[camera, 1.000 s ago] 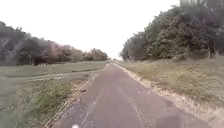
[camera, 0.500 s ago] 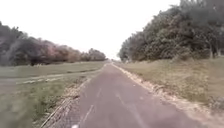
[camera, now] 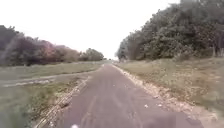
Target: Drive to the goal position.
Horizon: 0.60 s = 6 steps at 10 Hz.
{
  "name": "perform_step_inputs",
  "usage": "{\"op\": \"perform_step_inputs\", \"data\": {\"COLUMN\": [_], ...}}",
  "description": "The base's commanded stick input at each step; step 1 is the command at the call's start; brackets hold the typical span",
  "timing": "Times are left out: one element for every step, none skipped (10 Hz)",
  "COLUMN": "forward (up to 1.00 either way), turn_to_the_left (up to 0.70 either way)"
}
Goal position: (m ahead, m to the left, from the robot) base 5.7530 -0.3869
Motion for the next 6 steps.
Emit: {"op": "perform_step_inputs", "data": {"forward": [0.70, 0.70, 0.70, 0.70, 0.70, 0.70], "turn_to_the_left": [-0.12, -0.12, -0.12, -0.12, -0.12, 0.00]}}
